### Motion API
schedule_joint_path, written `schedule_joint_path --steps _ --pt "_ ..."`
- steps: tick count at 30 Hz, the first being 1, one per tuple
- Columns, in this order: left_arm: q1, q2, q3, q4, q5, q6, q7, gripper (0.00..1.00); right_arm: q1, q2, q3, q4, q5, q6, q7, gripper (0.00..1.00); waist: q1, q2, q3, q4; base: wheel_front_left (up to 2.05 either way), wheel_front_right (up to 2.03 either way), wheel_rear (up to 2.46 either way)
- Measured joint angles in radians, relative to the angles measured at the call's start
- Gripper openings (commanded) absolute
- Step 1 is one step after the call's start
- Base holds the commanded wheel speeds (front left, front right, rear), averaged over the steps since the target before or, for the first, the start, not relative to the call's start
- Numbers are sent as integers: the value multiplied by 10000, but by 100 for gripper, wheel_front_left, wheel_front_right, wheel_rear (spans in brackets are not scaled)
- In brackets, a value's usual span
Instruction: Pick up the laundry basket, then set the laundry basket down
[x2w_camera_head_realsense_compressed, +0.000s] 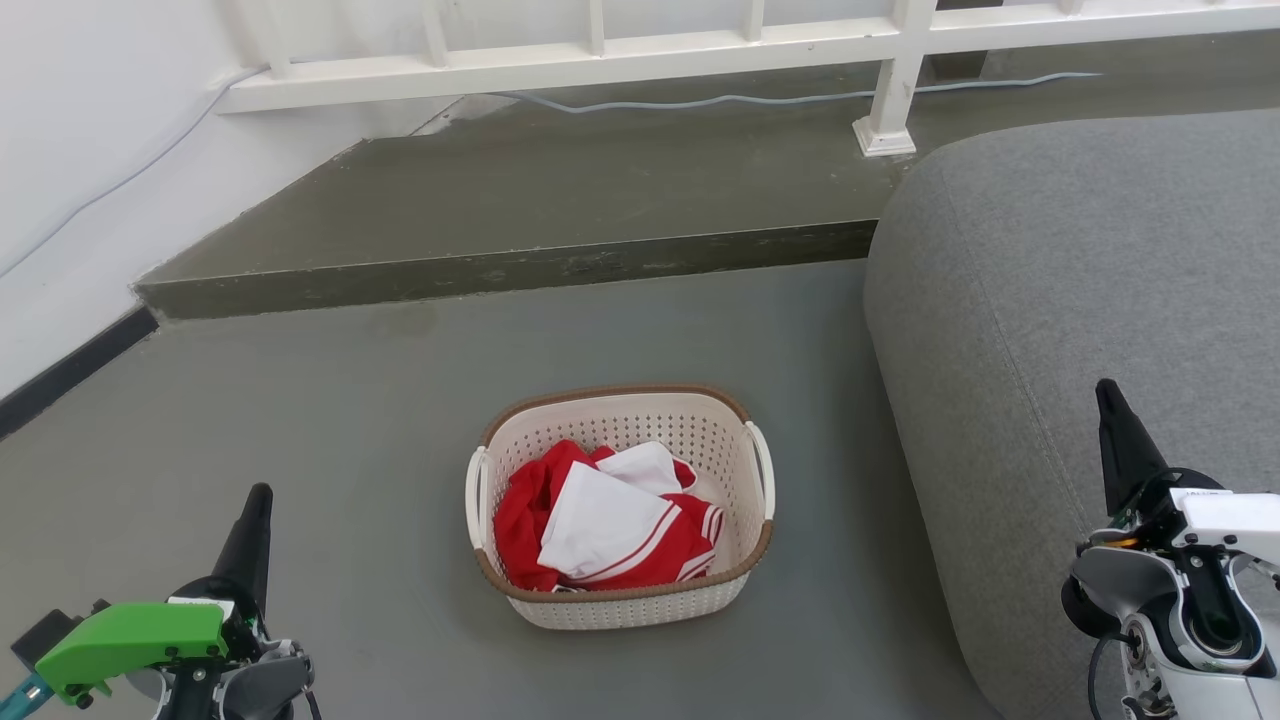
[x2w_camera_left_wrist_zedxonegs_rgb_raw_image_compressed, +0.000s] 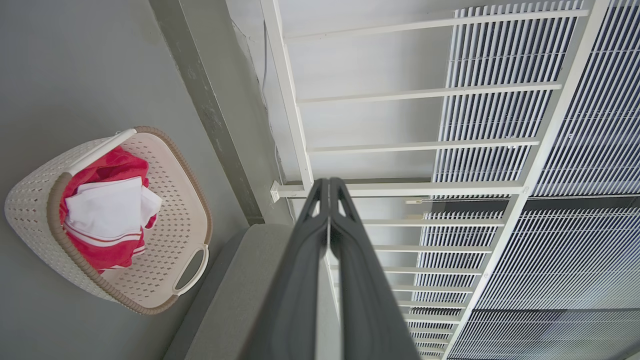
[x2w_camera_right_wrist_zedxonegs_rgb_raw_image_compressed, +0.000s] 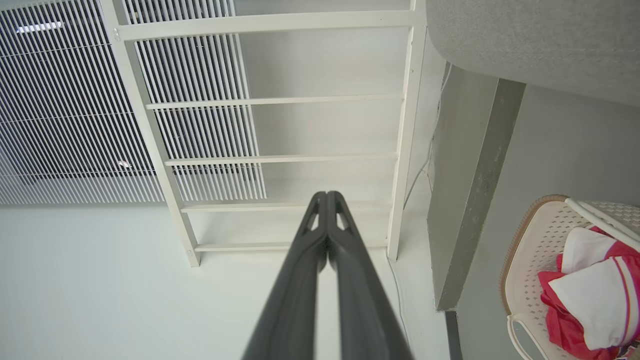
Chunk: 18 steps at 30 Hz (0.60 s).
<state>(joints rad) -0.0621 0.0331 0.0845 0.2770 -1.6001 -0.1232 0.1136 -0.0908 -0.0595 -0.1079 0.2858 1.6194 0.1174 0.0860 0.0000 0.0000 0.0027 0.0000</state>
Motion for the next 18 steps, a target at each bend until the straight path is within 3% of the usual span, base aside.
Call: schedule_joint_path --steps 18 --pt "0 0 0 -2 0 0 0 0 2 2 -13 -10 0 12 0 0 0 0 1 0 0 0 0"
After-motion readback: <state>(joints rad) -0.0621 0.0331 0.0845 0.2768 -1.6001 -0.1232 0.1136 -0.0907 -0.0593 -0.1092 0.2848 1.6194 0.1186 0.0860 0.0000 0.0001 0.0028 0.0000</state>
